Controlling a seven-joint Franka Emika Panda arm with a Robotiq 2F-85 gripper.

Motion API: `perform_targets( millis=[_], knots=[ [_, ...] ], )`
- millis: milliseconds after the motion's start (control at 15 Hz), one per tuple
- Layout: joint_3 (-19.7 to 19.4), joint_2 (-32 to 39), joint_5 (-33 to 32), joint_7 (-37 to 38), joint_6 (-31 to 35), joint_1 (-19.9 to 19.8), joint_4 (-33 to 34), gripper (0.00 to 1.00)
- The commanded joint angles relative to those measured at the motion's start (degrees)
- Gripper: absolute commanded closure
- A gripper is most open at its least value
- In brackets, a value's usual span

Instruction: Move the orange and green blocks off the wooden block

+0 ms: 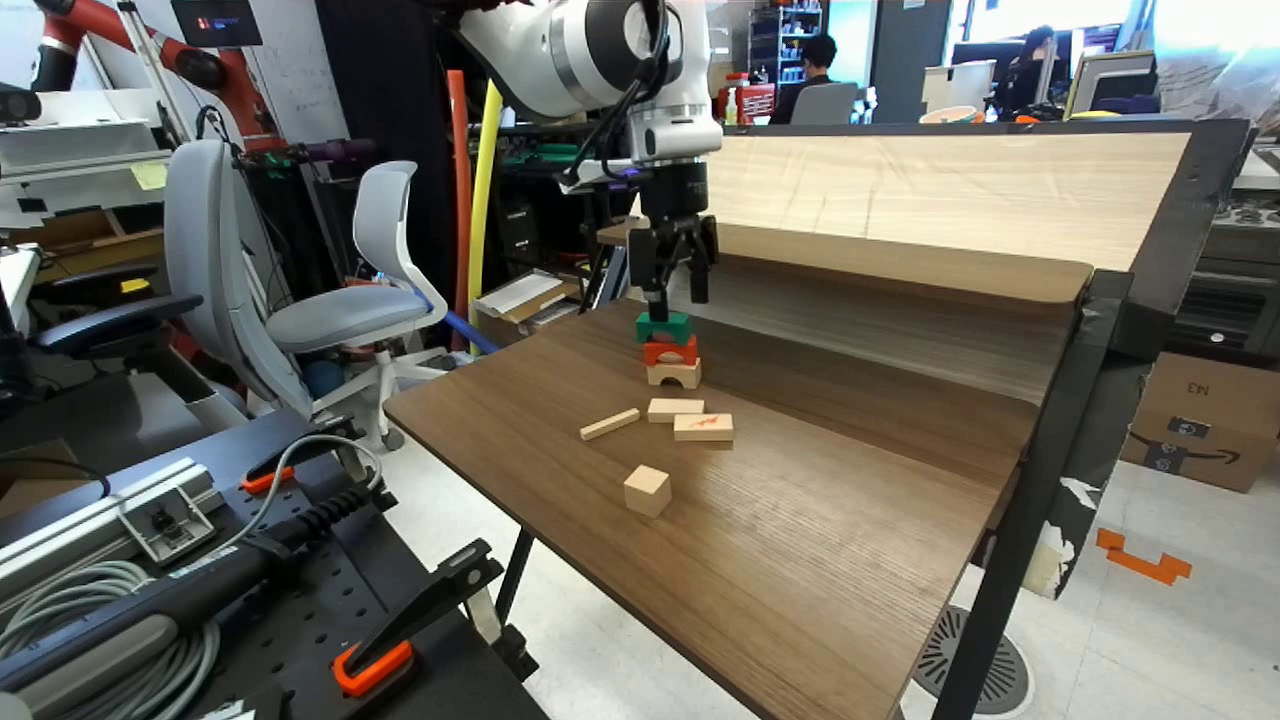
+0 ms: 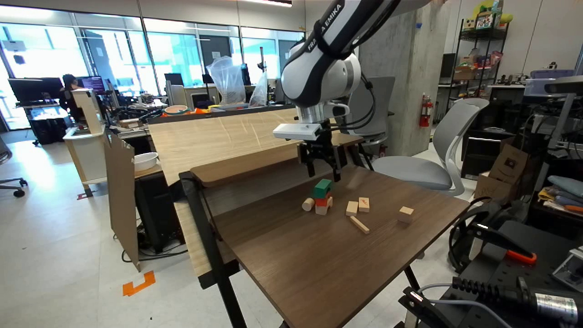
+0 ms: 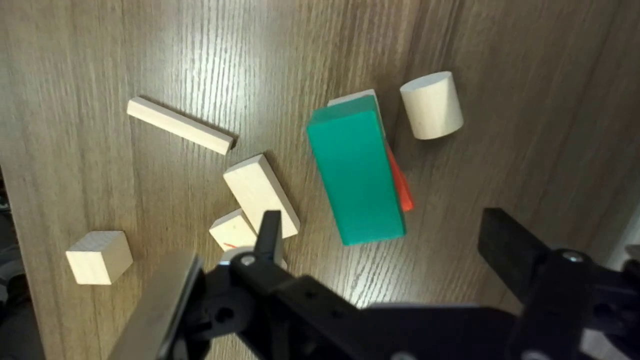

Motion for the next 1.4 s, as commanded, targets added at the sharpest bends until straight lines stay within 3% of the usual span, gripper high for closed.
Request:
perform_targets(
  millis=[0,600,667,733,1200,1333],
  knots=[
    [0.08,-0.5,-0.07,-3.91,2.59,-0.06,-2.28,0.0],
    [0.4,-0.64,0.76,-9.2,7.2,0.76,-5.74,0.0],
    [0.5,-0.7,0.97,-9.34,7.24,0.81,-5.97,0.25],
    [0.49,-0.68,0.99,-9.46,7.32,0.9,-6.15,0.26],
    [1.22,-1.66,1.69,-9.37,7.62,1.12,-6.85,0.82],
    [1.53,-2.13,1.67,-9.47,8.2,1.33,-7.31,0.9]
  ],
)
